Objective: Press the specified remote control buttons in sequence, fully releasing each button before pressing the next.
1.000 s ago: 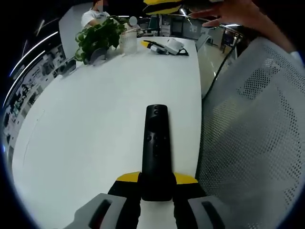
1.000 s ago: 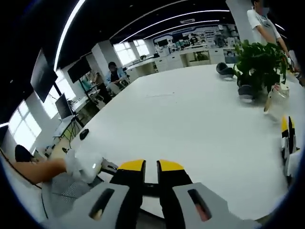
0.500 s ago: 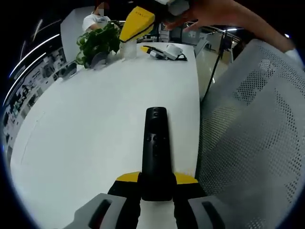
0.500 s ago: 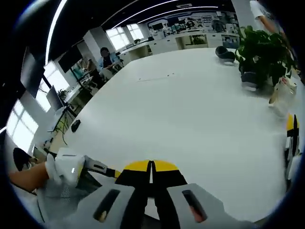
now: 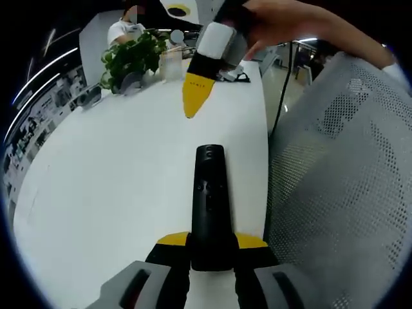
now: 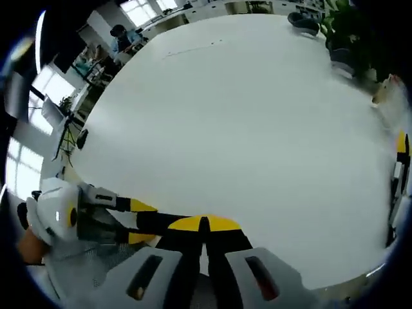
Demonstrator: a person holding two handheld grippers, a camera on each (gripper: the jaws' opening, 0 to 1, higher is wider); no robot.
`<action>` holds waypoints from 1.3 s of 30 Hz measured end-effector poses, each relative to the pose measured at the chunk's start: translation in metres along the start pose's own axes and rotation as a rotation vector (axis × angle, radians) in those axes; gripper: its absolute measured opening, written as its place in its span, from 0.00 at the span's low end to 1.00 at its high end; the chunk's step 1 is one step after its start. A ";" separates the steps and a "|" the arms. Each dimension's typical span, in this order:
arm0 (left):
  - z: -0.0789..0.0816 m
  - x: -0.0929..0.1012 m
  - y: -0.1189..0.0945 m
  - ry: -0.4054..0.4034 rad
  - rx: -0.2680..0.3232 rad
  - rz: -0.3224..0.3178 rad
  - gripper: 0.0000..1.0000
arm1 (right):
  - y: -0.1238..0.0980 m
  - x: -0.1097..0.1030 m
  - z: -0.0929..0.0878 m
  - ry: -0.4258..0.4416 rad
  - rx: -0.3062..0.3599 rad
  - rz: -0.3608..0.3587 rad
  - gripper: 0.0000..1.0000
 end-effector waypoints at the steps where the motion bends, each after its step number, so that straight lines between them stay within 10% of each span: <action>1: 0.000 0.000 0.000 0.000 0.000 -0.001 0.25 | 0.001 0.000 -0.001 0.011 -0.016 -0.004 0.00; 15: 0.000 0.000 0.000 -0.003 0.003 -0.004 0.25 | 0.020 0.007 -0.010 0.019 -0.167 -0.025 0.00; 39: 0.000 -0.001 0.001 0.001 -0.005 -0.009 0.25 | 0.028 0.011 -0.023 0.029 -0.184 -0.014 0.00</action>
Point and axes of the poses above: the point that each gripper's makers call its tool centre point, and the gripper's own axes: y roughly forward along the fingers, x roughly to its right, z roughly out of its top, the point moved 6 cm from there along -y, roughly backward along the fingers, and after that the axes turned 7 degrees about x, right-handed, at the moved point
